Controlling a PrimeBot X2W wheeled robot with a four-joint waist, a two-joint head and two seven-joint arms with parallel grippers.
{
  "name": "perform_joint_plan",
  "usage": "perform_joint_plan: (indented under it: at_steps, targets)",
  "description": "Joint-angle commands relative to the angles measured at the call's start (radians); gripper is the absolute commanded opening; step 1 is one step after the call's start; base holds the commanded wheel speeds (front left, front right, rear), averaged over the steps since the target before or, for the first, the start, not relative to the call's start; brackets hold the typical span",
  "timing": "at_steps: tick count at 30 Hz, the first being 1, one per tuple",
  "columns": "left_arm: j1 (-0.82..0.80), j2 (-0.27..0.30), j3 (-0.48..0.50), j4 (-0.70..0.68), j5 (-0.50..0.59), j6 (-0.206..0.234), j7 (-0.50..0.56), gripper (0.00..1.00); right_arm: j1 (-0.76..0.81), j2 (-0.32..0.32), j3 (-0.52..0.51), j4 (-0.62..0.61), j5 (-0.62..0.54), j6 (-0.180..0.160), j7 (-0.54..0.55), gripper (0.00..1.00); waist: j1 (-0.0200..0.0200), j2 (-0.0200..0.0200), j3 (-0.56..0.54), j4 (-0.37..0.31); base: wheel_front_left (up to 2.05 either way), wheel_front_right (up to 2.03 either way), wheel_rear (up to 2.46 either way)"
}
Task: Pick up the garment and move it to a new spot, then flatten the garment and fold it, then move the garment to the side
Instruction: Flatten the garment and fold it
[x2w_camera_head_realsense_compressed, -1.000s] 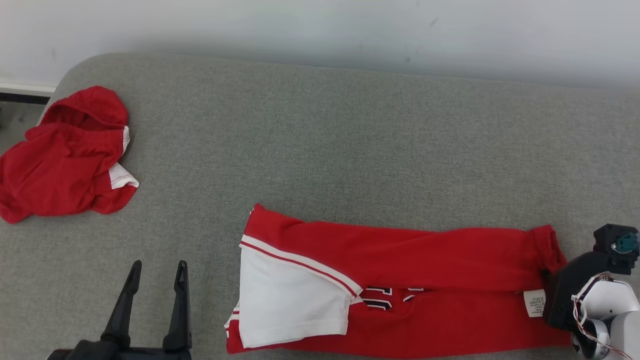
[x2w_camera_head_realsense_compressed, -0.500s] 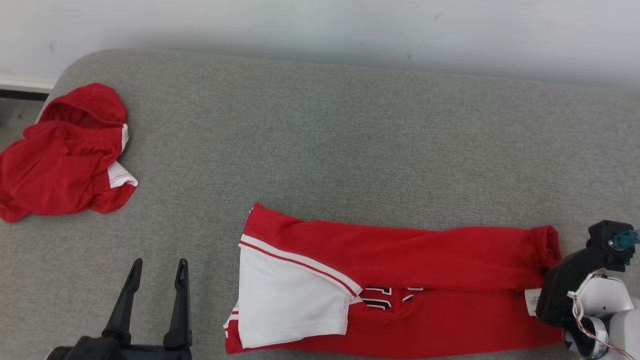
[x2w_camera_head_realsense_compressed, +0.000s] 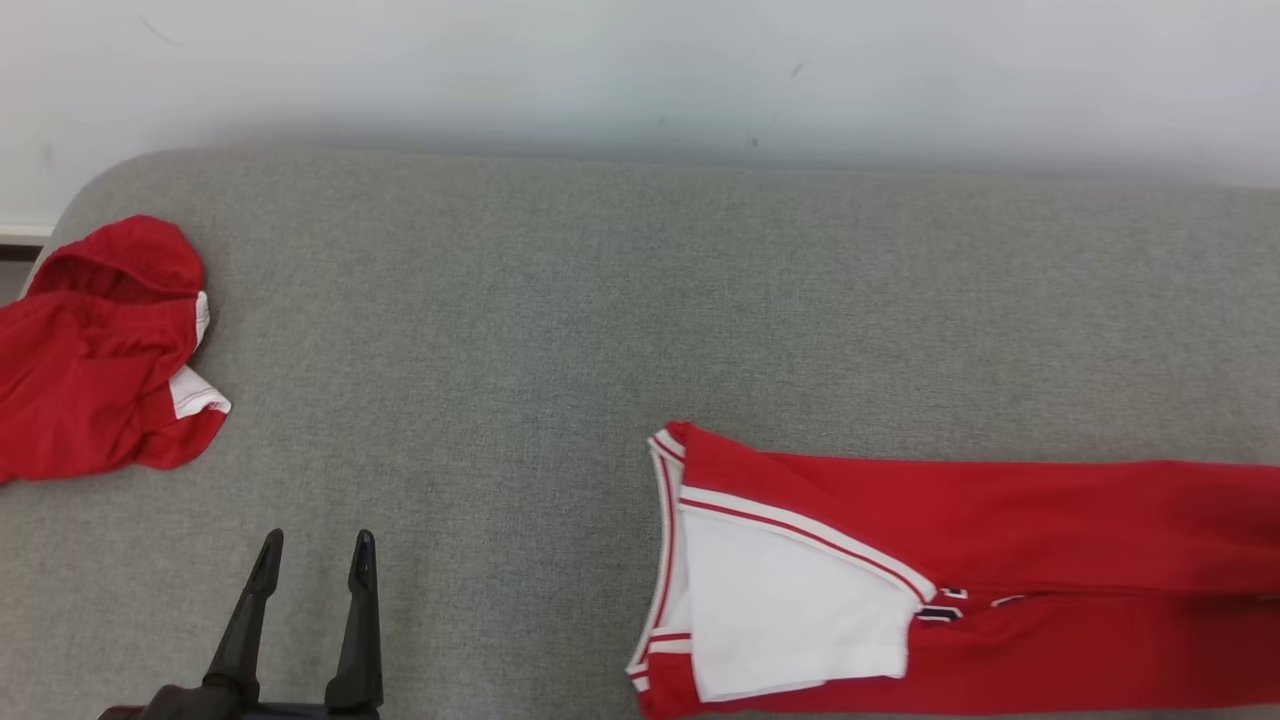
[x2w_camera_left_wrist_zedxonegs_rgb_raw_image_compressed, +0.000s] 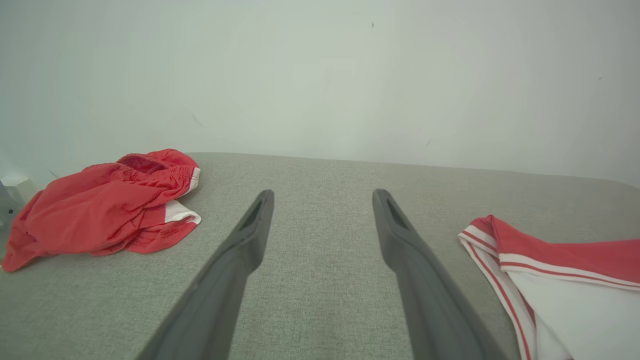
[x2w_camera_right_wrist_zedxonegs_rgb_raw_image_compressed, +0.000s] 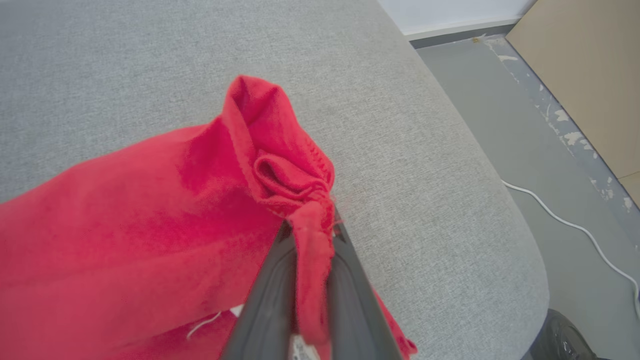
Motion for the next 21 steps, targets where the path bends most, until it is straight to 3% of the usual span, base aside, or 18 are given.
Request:
perform_joint_plan:
  at_steps: [1,6,10,19,21]
  targets:
    - [0.014,0.003,0.0,-0.006,-0.008,0.003,0.001,1.0,0.008,-0.01,-0.017,-0.01,-0.015,-0.003,-0.005,0.0,-0.0001,-0.0001,-0.012,-0.011,0.0,0.0,0.0]
    - [0.024,0.005,-0.003,-0.01,-0.014,0.007,0.005,1.0,0.022,-0.009,-0.041,-0.052,-0.047,-0.003,-0.003,0.0,-0.0001,-0.0001,-0.024,-0.024,0.0,0.0,0.0]
    - [0.033,0.005,-0.004,-0.016,-0.018,0.012,0.006,1.0,0.034,0.014,0.023,-0.092,-0.002,-0.003,0.016,0.0,-0.0001,-0.0001,-0.032,-0.031,0.0,0.0,0.0]
    - [0.029,0.004,-0.011,-0.021,-0.025,0.018,0.007,1.0,0.062,0.053,0.341,-0.157,0.167,-0.003,0.053,0.0,-0.0001,-0.0001,-0.031,-0.035,0.0,0.0,0.0]
    - [0.014,0.001,-0.017,-0.018,-0.027,0.017,0.009,1.0,0.055,0.056,0.452,-0.146,0.211,-0.003,0.046,0.0,-0.0001,-0.0001,-0.024,-0.027,0.0,0.0,0.0]
